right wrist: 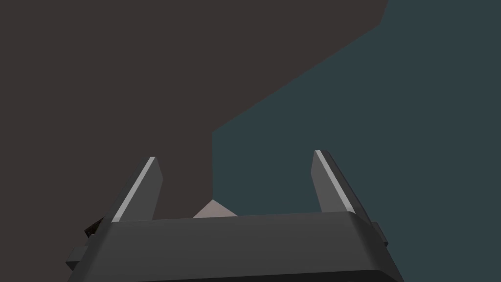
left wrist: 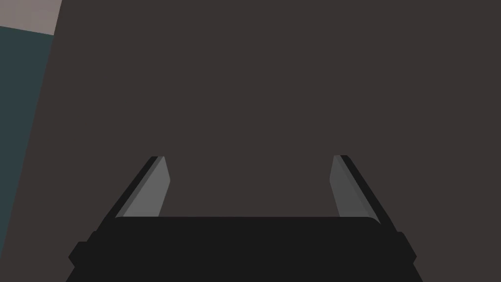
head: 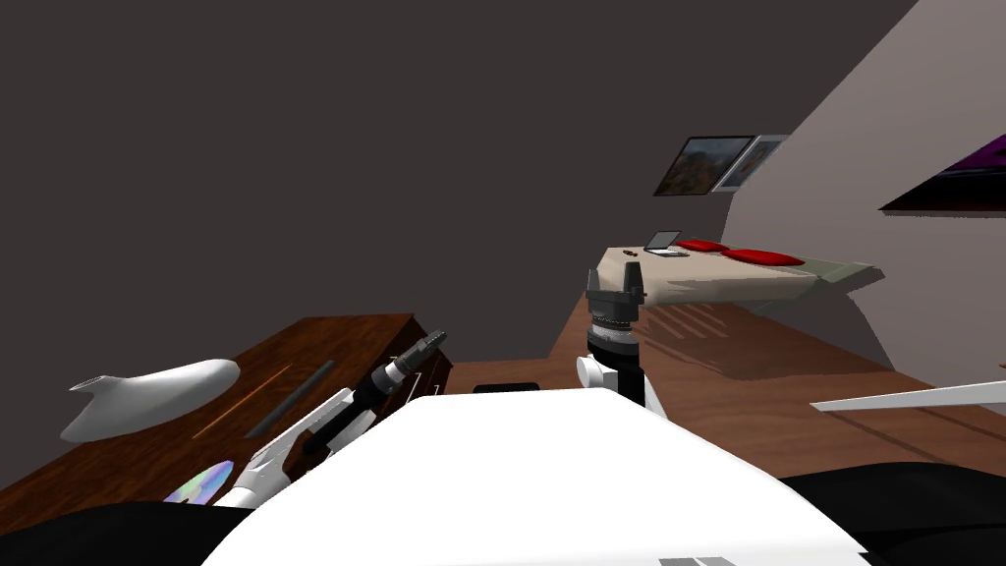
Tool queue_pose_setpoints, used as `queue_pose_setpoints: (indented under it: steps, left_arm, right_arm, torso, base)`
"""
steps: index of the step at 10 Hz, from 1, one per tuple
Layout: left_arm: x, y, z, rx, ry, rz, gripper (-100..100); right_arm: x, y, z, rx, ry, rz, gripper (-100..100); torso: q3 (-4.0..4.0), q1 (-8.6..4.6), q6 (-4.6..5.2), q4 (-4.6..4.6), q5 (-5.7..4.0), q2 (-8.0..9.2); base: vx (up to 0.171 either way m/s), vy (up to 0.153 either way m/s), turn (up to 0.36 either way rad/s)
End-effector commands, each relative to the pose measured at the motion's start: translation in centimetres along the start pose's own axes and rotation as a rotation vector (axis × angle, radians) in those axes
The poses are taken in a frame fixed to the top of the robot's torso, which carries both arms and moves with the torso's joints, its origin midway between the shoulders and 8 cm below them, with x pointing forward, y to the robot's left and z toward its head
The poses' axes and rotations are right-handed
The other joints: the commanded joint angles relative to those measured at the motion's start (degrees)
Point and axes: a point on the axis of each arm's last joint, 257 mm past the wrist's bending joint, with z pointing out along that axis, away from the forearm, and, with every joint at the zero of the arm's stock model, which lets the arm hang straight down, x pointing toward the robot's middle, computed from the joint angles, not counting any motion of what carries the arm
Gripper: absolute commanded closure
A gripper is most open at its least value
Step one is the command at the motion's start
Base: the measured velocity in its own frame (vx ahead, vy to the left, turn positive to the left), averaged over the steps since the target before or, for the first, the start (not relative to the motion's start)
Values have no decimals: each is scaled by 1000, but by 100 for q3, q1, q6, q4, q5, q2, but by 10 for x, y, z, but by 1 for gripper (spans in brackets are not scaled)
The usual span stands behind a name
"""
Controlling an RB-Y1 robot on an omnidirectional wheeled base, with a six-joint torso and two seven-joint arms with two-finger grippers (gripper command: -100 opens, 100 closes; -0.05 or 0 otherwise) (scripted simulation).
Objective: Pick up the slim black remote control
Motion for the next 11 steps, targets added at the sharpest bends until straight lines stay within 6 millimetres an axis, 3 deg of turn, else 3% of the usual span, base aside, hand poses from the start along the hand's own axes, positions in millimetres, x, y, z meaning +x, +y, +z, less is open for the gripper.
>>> queue_pose_setpoints:
  steps: [1,2,3,5,8,10,11]
  left_arm:
    - [12,16,-12,-30,65,13,-100]
    - [11,17,-14,-30,87,28,-100]
    - [23,32,-27,-60,137,31,-100]
    - [21,35,-31,-60,172,56,-100]
    - [39,67,-66,-132,302,78,-100]
    - [34,71,-70,-134,336,104,-100]
    - [42,86,-89,-174,391,106,-100]
  right_arm:
    - [0,0,0,0,0,0,0]
    - [0,0,0,0,0,0,0]
    - [0,0,0,0,0,0,0]
    - [0,0,0,0,0,0,0]
    - [0,0,0,0,0,0,0]
    - [0,0,0,0,0,0,0]
    - [0,0,0,0,0,0,0]
  torso:
    - [0,0,0,0,0,0]
    - [-1,-4,3,0,0,-2]
    - [-2,-8,0,-1,-1,-4]
    - [-6,-12,0,-2,-3,-10]
    - [-3,-5,0,-1,-1,-6]
    - [-4,-4,0,-1,-1,-7]
    - [1,-1,-1,0,0,1]
  base:
    - [46,-31,-124]
    - [56,-43,-62]
    - [76,-66,-92]
    - [52,-30,-25]
    - [65,-33,-74]
    - [46,-20,-14]
    - [51,-24,-48]
